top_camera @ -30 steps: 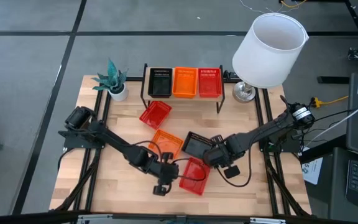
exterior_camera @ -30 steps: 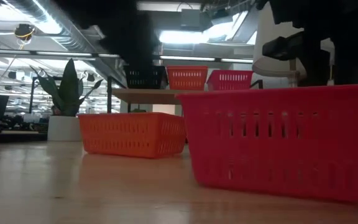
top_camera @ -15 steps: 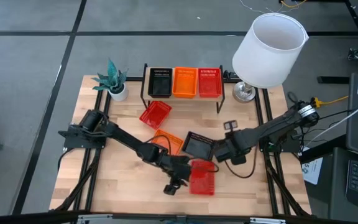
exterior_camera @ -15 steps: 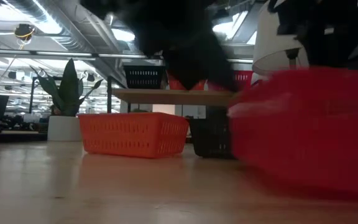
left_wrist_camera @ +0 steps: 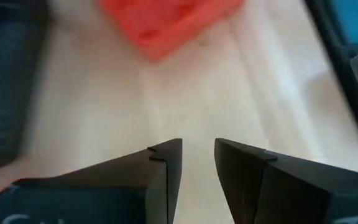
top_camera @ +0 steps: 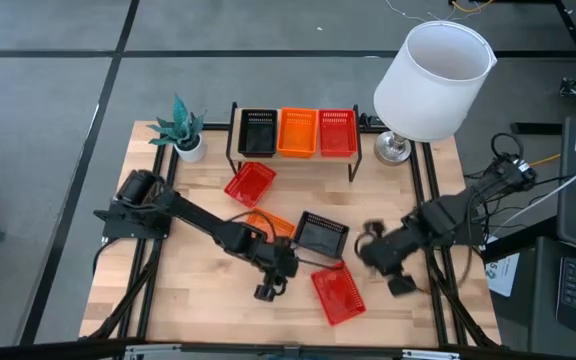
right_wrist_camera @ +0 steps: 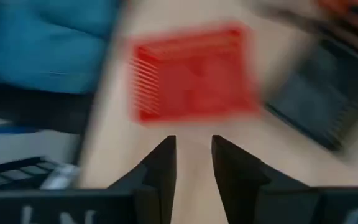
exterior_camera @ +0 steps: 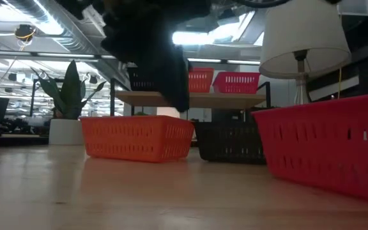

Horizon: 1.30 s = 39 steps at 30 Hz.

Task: Stack baskets on shelf by color
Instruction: Stack the bottom red bin on top of the red bin on the shelf

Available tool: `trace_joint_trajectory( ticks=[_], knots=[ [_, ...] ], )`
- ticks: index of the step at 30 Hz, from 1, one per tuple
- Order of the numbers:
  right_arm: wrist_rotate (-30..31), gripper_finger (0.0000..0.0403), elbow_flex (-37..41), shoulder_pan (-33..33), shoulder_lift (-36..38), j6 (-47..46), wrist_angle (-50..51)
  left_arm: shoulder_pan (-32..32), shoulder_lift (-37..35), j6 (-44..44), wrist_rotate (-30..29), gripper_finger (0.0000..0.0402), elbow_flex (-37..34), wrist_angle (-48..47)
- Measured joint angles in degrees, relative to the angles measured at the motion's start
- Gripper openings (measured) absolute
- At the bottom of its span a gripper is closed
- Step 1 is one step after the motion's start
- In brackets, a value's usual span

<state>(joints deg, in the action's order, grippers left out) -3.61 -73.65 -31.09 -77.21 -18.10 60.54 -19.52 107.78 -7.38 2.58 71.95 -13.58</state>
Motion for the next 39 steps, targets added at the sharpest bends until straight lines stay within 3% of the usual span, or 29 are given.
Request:
trace_joint_trajectory(
  ticks=[4, 10, 15, 25, 32, 39],
  knots=[
    [-5.6, 0.0102, 1.5, -4.2, -2.6, 6.6, -11.3, 0.0, -5.7, -1.5, -4.5, 0.0087, 0.1, -7.7],
    [-2.1, 0.0102, 5.5, -6.5, -9.1, 10.9, -15.9, -1.0, -13.9, -3.1, -15.6, 0.0087, 0.0, -19.0],
    [-4.2, 0.0102, 6.2, -6.2, -16.1, 10.8, -18.4, -1.0, -18.0, -4.5, -20.5, 0.0087, 0.0, -20.5],
    [-12.3, 0.0102, 6.3, -8.1, -22.2, 10.9, -23.8, 0.0, -18.9, -8.1, -22.6, 0.0087, 0.0, -21.2],
    [-7.7, 0.0102, 6.6, -9.7, -22.5, 10.9, -23.4, 0.4, -18.9, -10.5, -22.7, 0.0087, 0.0, -21.4],
    [-7.3, 0.0102, 9.2, -9.7, -22.7, 10.9, -25.1, 0.4, -18.9, -10.5, -22.7, 0.0087, 0.0, -21.5]
  ],
)
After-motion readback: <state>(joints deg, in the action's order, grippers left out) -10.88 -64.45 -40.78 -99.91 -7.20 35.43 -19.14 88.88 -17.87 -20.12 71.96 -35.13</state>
